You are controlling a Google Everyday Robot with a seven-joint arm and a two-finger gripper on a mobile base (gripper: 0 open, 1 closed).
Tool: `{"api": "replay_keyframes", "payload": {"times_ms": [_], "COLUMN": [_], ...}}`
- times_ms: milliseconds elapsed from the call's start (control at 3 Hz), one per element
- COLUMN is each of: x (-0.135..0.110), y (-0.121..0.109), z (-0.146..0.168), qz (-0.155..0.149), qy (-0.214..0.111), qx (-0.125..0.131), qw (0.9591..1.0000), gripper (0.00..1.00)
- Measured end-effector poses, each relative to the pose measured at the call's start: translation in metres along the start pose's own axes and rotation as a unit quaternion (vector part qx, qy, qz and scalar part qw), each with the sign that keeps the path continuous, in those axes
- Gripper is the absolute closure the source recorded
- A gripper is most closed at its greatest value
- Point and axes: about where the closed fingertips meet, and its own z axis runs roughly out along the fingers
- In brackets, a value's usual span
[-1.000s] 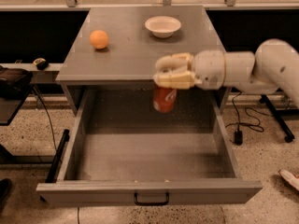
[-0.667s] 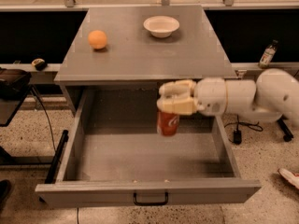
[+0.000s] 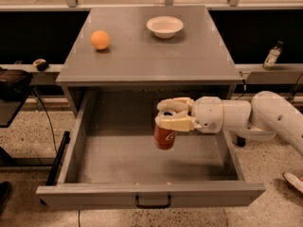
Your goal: Place coke can into top drawer
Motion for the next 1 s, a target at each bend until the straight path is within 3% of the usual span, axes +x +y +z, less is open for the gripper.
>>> {"api": "replay_keyframes", "payload": {"times_ms": [333,667,1000], "x": [0.036,0.094,0.100], "y": [-0.003,-0.011,-0.014], "z": [0.008,0.031,0.032], "qz": [0.018,0.034,0.037], "qy": [-0.010,-0.012,-0.014], "qx": [0.014,0.032,0.037], "qw": [0.9997,0.9989,0.9985], "gripper": [1.00,1.00,0.82]}}
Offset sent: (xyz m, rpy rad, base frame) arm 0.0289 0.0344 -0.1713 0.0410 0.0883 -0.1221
